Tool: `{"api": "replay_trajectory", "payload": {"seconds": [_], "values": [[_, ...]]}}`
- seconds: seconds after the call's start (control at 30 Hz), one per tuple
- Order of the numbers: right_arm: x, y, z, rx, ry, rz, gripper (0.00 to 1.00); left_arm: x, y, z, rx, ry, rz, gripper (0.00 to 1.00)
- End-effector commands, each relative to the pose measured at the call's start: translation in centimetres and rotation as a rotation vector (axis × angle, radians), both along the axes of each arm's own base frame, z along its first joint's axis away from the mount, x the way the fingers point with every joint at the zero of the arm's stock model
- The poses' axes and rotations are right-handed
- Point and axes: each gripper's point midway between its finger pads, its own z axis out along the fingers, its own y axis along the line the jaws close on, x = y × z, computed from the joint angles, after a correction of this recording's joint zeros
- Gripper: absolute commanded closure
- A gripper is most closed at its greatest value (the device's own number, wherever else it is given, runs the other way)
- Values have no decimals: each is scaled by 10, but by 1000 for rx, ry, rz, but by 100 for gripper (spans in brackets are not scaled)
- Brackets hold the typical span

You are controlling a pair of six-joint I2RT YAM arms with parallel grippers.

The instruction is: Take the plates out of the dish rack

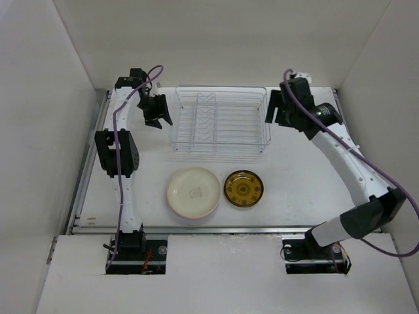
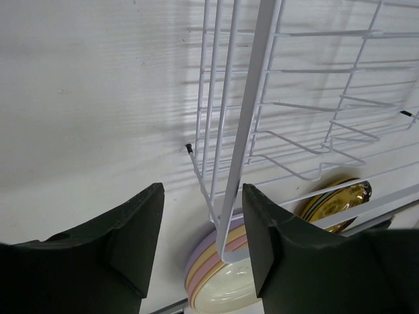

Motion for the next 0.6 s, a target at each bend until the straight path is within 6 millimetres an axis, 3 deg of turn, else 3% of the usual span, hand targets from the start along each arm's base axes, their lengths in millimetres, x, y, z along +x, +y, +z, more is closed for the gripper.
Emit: {"api": "replay_trajectory", "payload": {"seconds": [0.0,0.13,0.23,0.27,0.3,0.4,0.43,0.5,0.53,0.57], "values": [[-4,-37,5,-9,-24,-154,17,-7,5,54,17,-109,-8,51],[-14,-75,12,51,-52,-276,13,-15,7,78,28,-169,-35,43],[-20,-106,19,87,-103,-397,9,-10,23,101,95,-255,20,35],[-23,-117,21,67,-119,-435,7,-9,40,101,160,-263,75,26],[-28,-138,25,28,-149,-524,6,-13,51,116,192,-294,119,21],[-51,-175,44,-85,-222,-671,0,-18,101,128,328,-318,265,8],[-61,-183,52,-114,-241,-700,0,-27,125,139,367,-331,338,5],[-74,-196,59,-162,-263,-758,0,-48,166,144,495,-299,465,0],[-82,-205,67,-188,-289,-801,0,-63,181,159,535,-323,514,0],[-91,-208,73,-182,-314,-814,0,-76,202,153,579,-295,569,0]]}}
